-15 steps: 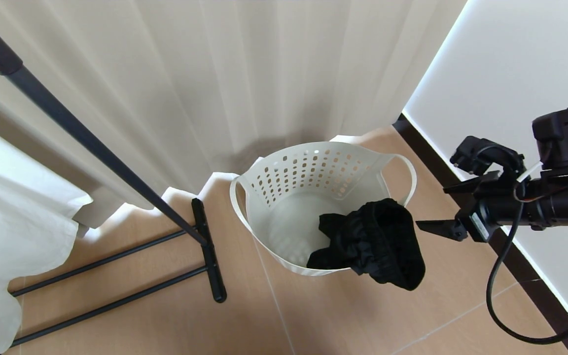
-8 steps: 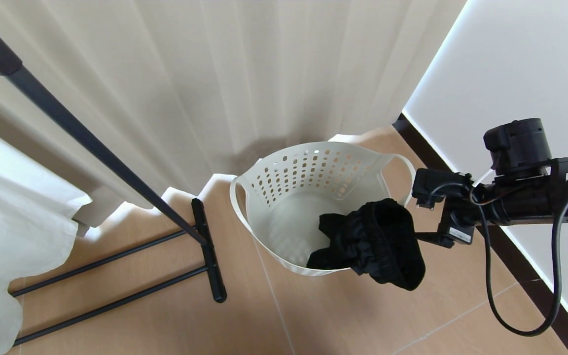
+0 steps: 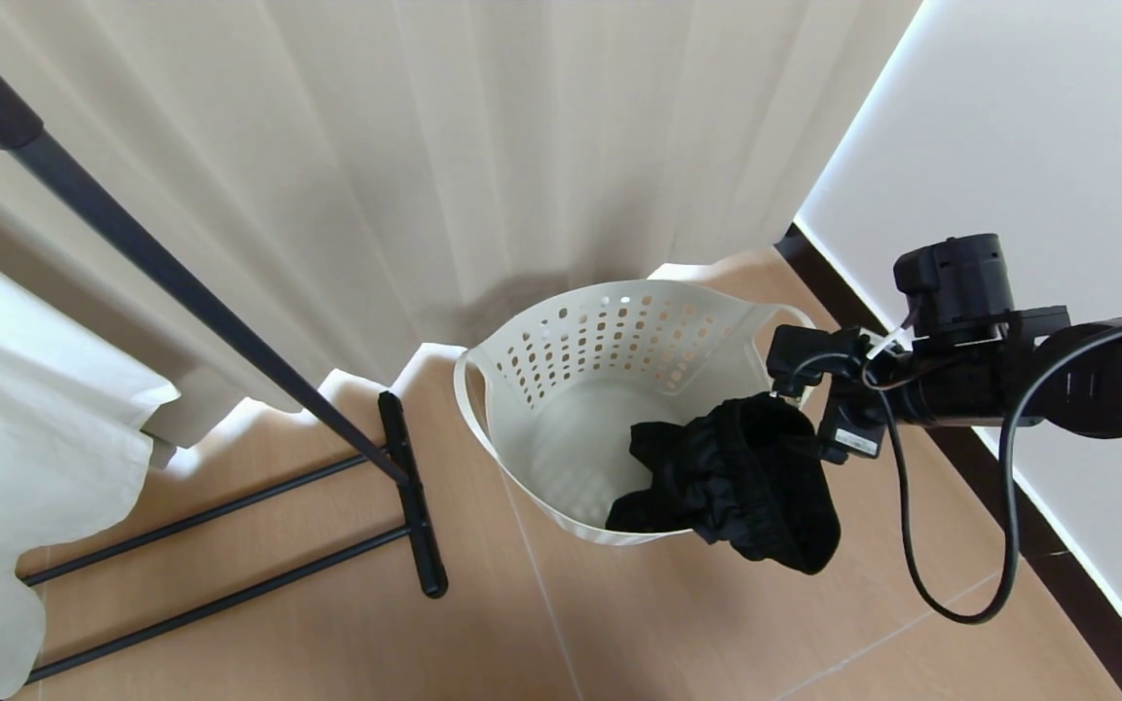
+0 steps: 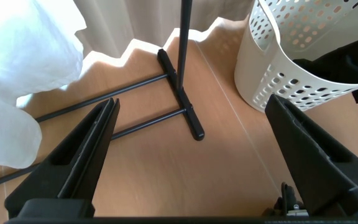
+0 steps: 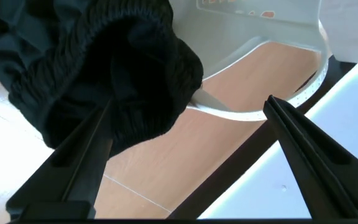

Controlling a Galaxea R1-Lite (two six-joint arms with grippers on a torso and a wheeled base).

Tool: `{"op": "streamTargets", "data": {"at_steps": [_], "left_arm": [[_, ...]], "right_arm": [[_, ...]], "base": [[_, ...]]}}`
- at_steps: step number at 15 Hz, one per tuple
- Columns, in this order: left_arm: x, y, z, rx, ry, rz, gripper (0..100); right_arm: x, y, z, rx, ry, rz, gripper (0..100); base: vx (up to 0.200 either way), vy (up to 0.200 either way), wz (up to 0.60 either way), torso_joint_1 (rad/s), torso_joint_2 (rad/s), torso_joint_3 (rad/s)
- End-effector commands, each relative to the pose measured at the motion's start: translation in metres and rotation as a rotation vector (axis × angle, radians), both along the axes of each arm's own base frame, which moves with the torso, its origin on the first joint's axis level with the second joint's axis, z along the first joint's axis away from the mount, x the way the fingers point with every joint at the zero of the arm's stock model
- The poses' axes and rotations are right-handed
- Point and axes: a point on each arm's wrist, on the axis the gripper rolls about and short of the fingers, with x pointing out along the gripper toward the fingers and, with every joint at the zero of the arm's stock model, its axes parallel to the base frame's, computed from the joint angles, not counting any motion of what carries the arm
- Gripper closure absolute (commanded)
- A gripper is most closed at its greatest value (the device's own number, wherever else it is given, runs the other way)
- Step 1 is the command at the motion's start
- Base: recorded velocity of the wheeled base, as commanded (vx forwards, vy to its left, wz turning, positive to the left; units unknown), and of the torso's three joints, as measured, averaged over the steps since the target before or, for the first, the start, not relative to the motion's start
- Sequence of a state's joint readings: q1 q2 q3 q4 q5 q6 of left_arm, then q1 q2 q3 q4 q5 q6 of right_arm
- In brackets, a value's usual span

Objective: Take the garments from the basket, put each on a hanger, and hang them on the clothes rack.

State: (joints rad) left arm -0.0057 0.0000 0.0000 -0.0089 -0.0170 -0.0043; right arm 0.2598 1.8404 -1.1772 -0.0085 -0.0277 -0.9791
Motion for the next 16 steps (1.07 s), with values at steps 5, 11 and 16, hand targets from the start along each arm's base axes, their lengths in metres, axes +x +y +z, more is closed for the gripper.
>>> {"op": "streamTargets", "data": {"at_steps": [5, 11, 16], "left_arm": [[0.0, 0.0, 0.0, 0.0, 0.0, 0.0, 0], [0.0, 0.0, 0.0, 0.0, 0.0, 0.001, 0], [0.0, 0.0, 0.0, 0.0, 0.0, 0.001, 0]], "right_arm": [[0.019, 0.016, -0.008, -0.026, -0.007, -0.033, 0], [0.031, 0.027, -0.012, -0.047, -0.02, -0.043, 0], [0.053, 0.034, -0.016, -0.064, -0.045, -0.076, 0]], "base": [[0.0, 0.0, 0.0, 0.0, 0.0, 0.0], [0.0, 0.0, 0.0, 0.0, 0.0, 0.0], [0.0, 0.0, 0.0, 0.0, 0.0, 0.0]]}}
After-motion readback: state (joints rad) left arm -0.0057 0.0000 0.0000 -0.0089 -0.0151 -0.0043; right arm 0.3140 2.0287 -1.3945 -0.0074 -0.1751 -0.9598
